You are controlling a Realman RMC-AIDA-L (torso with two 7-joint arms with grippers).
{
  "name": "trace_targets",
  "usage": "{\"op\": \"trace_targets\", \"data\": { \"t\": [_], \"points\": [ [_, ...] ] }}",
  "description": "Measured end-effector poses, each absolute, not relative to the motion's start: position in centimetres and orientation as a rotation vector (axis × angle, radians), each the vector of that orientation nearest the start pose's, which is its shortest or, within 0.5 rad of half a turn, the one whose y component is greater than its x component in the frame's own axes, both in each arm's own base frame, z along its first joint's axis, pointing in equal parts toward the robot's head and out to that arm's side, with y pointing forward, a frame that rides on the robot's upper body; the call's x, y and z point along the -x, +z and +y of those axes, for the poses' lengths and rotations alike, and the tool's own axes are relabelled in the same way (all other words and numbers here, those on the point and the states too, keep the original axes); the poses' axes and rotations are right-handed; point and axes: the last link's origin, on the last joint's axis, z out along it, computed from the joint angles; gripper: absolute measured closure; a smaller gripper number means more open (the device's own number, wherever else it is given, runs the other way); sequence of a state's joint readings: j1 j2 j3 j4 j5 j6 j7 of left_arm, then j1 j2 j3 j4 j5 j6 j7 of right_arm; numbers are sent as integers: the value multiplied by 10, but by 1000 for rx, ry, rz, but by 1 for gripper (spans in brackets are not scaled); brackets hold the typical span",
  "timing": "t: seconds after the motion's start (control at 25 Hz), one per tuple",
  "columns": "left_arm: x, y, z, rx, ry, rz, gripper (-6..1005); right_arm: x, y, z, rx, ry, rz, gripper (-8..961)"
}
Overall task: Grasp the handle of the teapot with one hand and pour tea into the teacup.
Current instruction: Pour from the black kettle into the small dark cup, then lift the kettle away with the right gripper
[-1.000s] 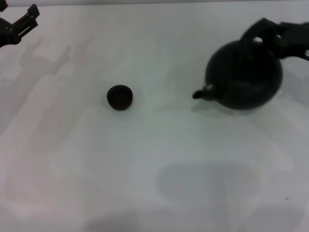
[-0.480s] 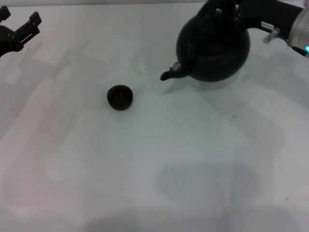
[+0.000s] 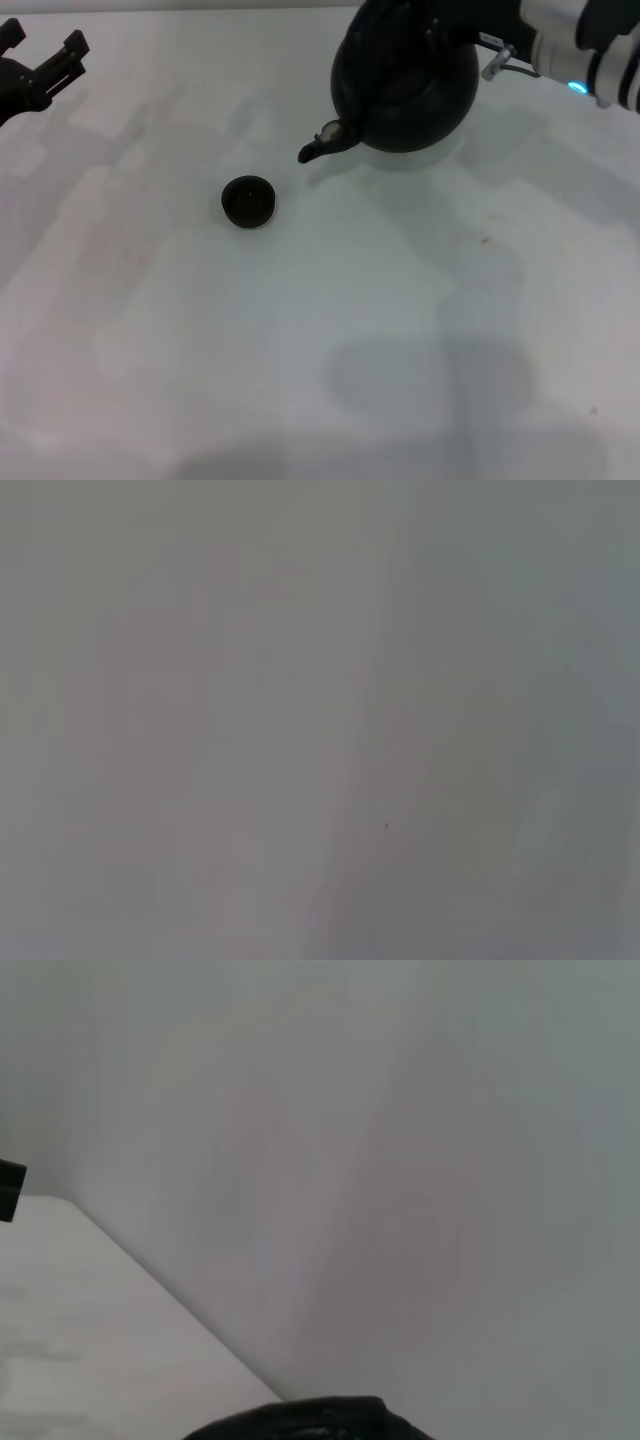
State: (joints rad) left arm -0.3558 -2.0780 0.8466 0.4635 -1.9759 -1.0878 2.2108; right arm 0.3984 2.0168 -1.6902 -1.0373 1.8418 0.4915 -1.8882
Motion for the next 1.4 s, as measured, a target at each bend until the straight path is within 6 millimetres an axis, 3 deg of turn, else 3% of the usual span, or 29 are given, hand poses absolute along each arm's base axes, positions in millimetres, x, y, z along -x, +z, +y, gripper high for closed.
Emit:
{"op": "trace_targets", "data": {
  "t": [0.88, 1.4],
  "points": [
    [336, 29, 342, 1896, -771, -691, 106, -162, -45, 392, 2255, 345, 72, 816],
    [338, 27, 340, 1895, -769, -701, 107, -145, -65, 378, 2236, 272, -60, 820]
  ]
}}
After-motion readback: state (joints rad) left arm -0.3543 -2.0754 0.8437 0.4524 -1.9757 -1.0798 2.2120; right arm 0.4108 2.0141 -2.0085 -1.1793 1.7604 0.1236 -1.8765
